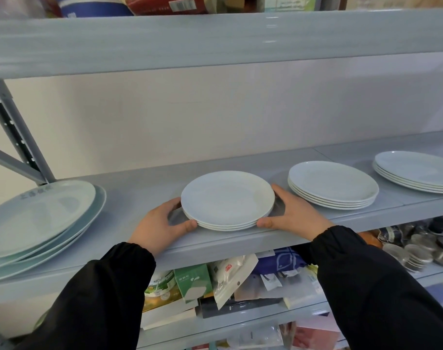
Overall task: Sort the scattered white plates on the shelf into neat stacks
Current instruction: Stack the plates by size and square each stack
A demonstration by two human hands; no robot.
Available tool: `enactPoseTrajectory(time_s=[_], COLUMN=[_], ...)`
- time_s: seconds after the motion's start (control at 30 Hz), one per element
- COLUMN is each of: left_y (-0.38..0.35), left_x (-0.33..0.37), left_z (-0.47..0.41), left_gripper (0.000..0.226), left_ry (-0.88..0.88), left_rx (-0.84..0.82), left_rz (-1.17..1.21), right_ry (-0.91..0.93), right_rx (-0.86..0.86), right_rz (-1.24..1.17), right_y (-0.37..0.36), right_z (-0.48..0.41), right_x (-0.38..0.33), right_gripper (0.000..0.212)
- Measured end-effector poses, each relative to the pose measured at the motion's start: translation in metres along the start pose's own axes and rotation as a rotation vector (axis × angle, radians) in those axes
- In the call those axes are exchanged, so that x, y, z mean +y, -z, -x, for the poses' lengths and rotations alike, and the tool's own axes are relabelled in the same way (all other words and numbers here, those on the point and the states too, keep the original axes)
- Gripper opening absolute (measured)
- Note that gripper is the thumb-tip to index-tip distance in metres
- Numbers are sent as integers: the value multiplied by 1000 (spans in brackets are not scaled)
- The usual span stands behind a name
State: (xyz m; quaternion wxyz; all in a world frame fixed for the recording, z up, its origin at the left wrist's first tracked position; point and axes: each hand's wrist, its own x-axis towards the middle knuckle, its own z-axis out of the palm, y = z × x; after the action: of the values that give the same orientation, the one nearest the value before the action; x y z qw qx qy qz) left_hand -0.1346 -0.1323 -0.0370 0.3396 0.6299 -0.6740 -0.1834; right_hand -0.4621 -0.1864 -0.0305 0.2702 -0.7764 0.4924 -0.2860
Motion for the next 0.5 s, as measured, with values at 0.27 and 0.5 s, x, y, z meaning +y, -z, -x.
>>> enactPoseTrajectory(time_s=[0.27, 0.5], left_y=[-1, -1], left_x=[0, 2], left_z=[0, 1], left_gripper=[73, 79], left_ry=[4, 6], left_rx=[17, 16], left_rz=[-18, -33], right_ry=[0, -20], right_rx=[-6, 4], right_rz=[-21, -47], right_y=[0, -1], right_z=[0, -1], right_x=[0, 0], right_gripper=[88, 91])
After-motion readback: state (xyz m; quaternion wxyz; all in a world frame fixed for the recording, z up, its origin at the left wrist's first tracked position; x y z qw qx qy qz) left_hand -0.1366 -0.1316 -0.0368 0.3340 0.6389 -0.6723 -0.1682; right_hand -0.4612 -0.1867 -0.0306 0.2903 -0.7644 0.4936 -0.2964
